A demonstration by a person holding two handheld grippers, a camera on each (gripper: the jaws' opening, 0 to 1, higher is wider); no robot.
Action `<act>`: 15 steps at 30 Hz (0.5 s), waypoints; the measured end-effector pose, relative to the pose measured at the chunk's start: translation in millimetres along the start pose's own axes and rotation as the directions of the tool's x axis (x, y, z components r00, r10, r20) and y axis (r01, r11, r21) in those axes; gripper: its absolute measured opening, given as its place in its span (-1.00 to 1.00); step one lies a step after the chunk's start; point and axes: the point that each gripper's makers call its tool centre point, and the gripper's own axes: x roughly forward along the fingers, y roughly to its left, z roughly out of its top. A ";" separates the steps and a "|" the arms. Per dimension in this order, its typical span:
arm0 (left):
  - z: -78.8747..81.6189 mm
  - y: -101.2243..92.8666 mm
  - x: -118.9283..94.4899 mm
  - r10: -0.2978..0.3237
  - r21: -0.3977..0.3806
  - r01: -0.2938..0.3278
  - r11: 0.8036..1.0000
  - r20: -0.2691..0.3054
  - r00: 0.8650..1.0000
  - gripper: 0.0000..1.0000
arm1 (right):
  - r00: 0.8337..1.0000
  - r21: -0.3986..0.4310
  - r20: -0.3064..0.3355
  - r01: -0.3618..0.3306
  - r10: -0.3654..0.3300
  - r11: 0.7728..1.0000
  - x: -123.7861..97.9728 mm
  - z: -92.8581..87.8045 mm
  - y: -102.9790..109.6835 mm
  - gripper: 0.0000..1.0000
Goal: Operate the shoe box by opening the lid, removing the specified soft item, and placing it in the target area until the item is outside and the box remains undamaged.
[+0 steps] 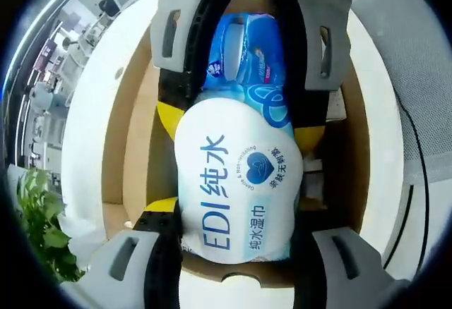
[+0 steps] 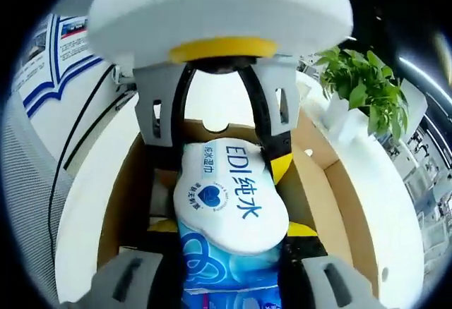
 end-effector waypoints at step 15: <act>14.4 1.7 -20.7 -0.003 0.017 0.003 1.000 -0.019 1.000 0.20 | 0.999 0.010 0.038 0.008 -0.008 1.000 -23.2 11.4 -1.3 -0.04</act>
